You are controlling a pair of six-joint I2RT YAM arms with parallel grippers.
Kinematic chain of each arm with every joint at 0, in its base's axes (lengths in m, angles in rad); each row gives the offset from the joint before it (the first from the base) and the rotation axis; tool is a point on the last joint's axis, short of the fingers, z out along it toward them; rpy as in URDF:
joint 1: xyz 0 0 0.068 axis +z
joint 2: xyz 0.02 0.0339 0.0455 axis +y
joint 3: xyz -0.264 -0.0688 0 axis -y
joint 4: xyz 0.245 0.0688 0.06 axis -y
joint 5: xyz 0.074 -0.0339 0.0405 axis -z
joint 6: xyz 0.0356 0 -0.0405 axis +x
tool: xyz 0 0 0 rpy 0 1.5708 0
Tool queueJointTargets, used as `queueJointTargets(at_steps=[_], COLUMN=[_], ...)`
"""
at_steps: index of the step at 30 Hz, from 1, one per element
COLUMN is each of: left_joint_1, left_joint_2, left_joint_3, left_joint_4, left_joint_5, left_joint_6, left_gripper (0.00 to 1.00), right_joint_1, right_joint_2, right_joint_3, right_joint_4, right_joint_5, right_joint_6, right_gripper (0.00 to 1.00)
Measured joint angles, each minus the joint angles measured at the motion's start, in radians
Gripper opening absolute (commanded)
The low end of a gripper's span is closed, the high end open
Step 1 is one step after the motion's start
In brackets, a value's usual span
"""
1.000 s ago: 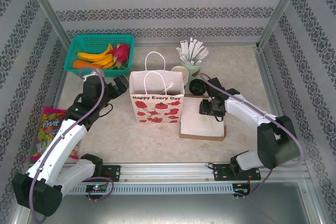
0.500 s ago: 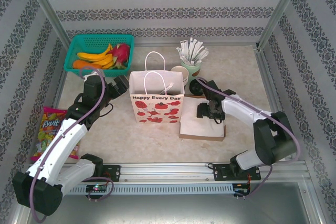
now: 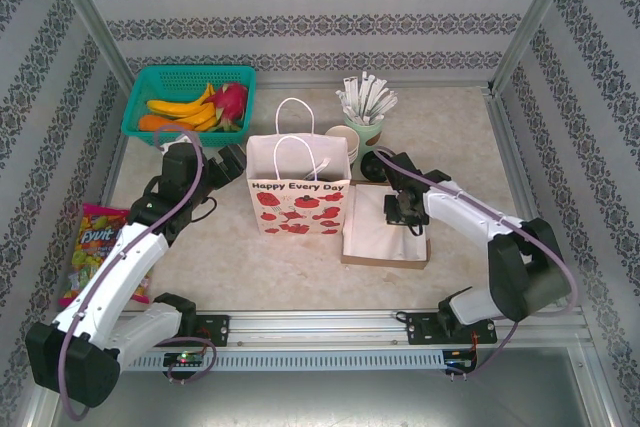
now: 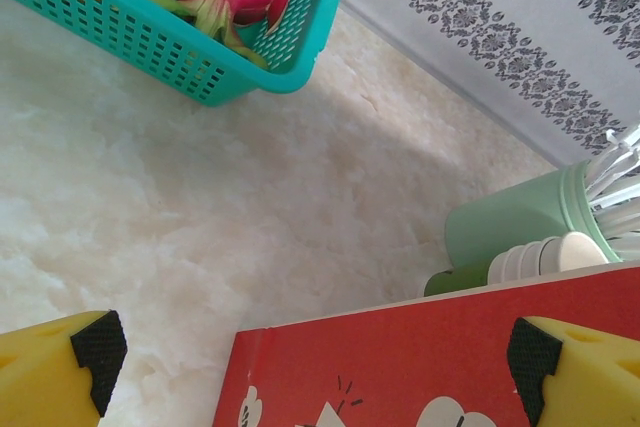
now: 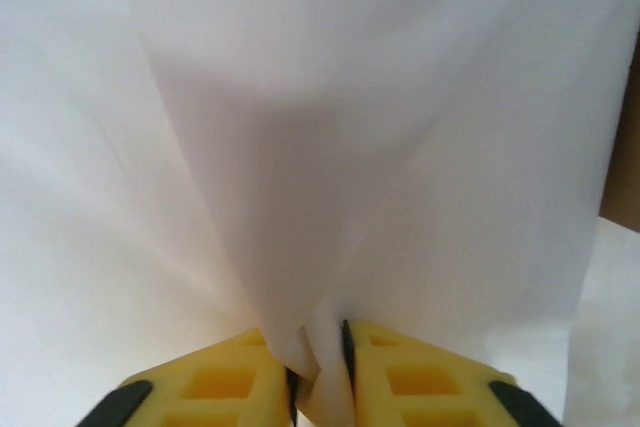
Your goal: Pack the takeout coffee
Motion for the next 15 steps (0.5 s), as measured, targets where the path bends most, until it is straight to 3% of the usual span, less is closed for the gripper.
queueJointTargets(at_steps=[6, 10, 15], left_joint_1=[0.000, 0.000, 0.000], left_joint_2=[0.001, 0.001, -0.018], left_joint_3=[0.000, 0.000, 0.010], left_joint_4=[0.000, 0.000, -0.006], left_joint_5=[0.000, 0.000, -0.029], left_joint_6=[0.000, 0.001, 0.040], left_gripper=[1.00, 1.00, 1.00], right_joint_1=[0.006, 0.006, 0.006], right_joint_2=[-0.038, -0.103, -0.293], right_joint_3=[0.000, -0.012, -0.048], right_joint_4=[-0.008, 0.003, 0.064], right_joint_5=[0.013, 0.018, 0.018], right_joint_6=[0.004, 0.000, -0.028], right_gripper=[0.01, 0.00, 0.00])
